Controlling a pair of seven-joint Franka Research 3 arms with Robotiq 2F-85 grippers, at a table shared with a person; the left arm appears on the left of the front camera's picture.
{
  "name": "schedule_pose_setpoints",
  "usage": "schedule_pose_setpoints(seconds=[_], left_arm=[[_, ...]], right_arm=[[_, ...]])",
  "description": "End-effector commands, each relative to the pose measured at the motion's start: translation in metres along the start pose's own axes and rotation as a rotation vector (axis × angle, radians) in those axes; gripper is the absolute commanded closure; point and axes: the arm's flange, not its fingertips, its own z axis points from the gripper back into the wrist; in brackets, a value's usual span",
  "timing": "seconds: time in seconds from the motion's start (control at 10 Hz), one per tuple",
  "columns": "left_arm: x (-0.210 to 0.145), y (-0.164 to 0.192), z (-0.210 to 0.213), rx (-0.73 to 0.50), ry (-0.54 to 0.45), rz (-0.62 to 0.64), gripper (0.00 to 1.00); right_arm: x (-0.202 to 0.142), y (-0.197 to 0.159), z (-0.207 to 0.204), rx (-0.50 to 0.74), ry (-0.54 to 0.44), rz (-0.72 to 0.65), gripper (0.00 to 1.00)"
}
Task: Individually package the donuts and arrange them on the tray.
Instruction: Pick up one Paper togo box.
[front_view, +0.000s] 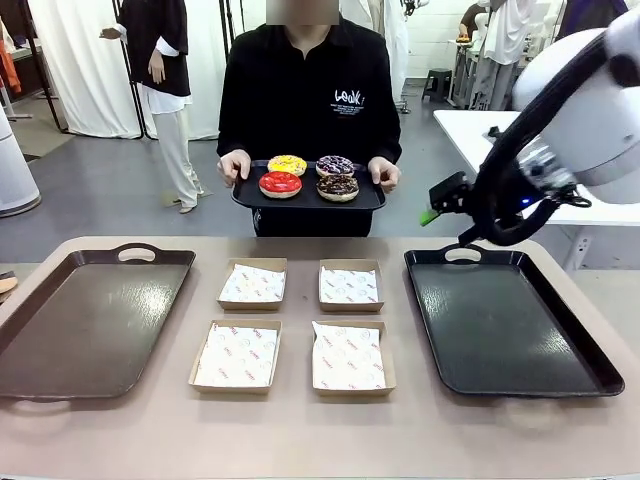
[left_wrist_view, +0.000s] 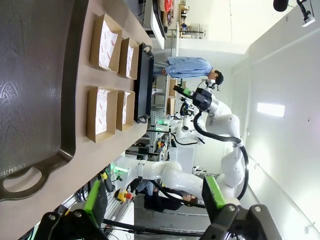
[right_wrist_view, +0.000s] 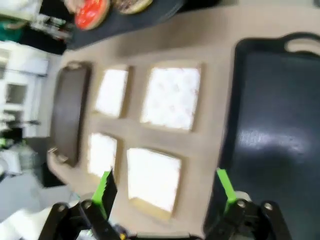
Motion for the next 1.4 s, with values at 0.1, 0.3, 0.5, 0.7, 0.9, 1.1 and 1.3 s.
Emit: schedule_pose_setpoints(seconds=[0.1,0.3,0.5,0.7,0.9,1.1,1.3], left_arm=[[-0.001,-0.002,0.001,-0.013,-0.009,0.011,0.0],[-0.001,-0.002,0.001,-0.013,-0.009,0.011,0.0],[-0.001,-0.002,0.001,-0.013,-0.009,0.011,0.0],[-0.001,-0.002,0.001,-0.013,-0.009,0.011,0.0],[-0.001,-0.002,0.001,-0.013,-0.009,0.011,0.0],[-0.001,-0.002,0.001,-0.013,-0.009,0.011,0.0],[-0.001,-0.002,0.001,-0.013,-0.009,0.011,0.0]], right_arm=[[0.02,0.014,-0.032,-0.202,0.039,-0.072,0.0],[0.022,0.022,-0.048,-0.256,0.061,-0.077,0.0],[0.023,0.02,-0.054,-0.243,0.09,-0.086,0.0],[0.014,0.015,-0.053,-0.258,0.052,-0.063,0.0],[0.014,0.015,-0.053,-0.258,0.052,-0.063,0.0],[0.014,0.015,-0.053,-0.258,0.052,-0.063,0.0],[0.014,0.018,-0.062,-0.288,0.092,-0.024,0.0]])
